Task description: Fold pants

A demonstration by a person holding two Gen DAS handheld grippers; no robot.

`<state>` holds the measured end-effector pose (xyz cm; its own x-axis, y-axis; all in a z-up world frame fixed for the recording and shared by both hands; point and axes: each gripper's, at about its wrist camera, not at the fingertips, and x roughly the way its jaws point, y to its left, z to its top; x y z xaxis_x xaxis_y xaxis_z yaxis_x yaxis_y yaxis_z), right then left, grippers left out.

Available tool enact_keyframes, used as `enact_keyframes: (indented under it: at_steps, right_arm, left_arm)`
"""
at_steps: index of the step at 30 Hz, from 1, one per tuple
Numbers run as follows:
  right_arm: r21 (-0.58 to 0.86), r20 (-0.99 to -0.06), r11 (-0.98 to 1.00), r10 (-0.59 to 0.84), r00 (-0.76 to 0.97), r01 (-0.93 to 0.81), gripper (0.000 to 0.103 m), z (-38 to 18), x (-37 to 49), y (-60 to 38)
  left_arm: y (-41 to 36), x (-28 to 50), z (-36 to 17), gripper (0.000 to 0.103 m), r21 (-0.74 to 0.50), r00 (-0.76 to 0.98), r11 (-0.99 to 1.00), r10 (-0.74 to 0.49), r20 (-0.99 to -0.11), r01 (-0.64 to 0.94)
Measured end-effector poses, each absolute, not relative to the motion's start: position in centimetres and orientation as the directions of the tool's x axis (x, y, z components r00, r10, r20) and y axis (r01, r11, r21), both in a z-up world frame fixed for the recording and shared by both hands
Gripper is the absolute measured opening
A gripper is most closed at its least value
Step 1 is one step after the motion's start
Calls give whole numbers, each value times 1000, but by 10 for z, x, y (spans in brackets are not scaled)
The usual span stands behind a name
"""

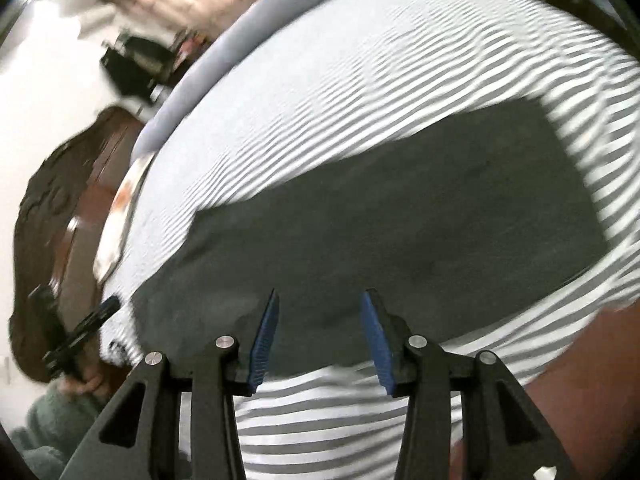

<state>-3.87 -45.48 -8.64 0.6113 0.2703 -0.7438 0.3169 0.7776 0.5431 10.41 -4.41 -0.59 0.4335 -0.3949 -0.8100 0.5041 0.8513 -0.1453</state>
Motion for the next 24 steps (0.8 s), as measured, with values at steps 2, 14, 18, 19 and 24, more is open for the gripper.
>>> enact_keyframes:
  at_steps: [2, 14, 18, 19, 24]
  right_arm:
    - [522, -746, 768, 201, 635, 371, 42, -90, -55, -500]
    - [477, -785, 751, 131, 605, 456, 42, -128, -73, -626]
    - [484, -785, 747, 140, 603, 456, 42, -141, -72, -643]
    - [489, -785, 745, 147, 602, 454, 42, -145, -71, -645]
    - [503, -790, 753, 202, 578, 424, 41, -166, -69, -639]
  left_arm:
    - [-67, 101, -9, 54, -160, 417, 846, -404, -814, 509]
    - [-193, 74, -53, 54, -102, 312, 762, -378, -872, 639]
    - [-232, 65, -59, 54, -103, 285, 722, -394, -874, 684]
    - [-240, 64, -61, 54, -102, 281, 714, -396, -874, 692]
    - [-275, 58, -72, 54, -88, 264, 688, -389, -882, 721]
